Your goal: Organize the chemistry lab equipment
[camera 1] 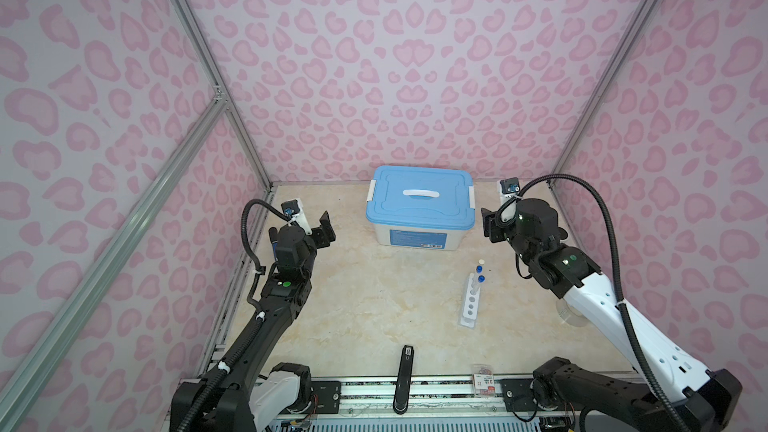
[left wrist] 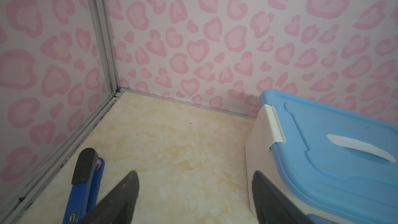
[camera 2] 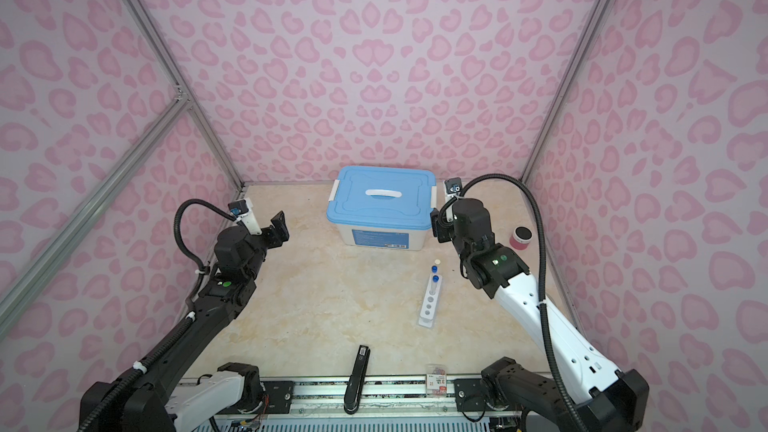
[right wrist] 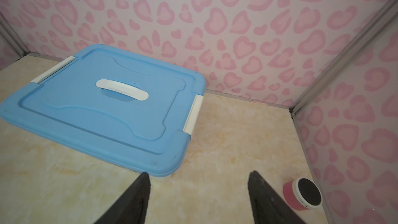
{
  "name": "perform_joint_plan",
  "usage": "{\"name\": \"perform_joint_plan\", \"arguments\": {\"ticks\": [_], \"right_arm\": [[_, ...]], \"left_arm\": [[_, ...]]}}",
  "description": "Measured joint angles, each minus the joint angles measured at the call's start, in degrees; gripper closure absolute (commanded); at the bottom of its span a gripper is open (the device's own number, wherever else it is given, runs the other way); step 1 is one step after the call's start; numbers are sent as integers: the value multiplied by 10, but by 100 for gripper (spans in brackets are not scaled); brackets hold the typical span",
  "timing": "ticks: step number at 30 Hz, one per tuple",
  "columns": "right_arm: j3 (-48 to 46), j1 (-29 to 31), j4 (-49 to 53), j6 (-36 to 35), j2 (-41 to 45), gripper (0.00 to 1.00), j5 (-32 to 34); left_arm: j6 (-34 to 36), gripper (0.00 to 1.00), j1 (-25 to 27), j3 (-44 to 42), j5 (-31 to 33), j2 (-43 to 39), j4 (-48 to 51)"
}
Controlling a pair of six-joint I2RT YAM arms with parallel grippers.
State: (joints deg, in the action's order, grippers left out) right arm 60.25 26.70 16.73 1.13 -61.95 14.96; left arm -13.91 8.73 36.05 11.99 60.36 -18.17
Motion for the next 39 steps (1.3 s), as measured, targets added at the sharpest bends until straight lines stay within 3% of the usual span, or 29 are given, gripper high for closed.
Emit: {"name": "perform_joint_plan", "arguments": {"ticks": [7,12,17,28,33,39], "right_arm": [[-239,-49,-93,46,153,18,104],[-375,-99,-190,73,182,10,141],[-460,-115,-298,75,164,10,163],[-493,-156,-512,59,-2,10,141],[-489,-160,-615,50,-101,9,131],[-432,-168,-661,19,-163,10,101]], "left_arm": [[6,17,-1,-151,91,-38,-111],[37,19,-2,-207,120,-3,-194],[64,20,-4,-221,125,48,-242],[101,18,-22,-214,104,127,-309],[118,18,-58,-197,40,208,-355],[117,17,-92,-179,-34,237,-364]]}}
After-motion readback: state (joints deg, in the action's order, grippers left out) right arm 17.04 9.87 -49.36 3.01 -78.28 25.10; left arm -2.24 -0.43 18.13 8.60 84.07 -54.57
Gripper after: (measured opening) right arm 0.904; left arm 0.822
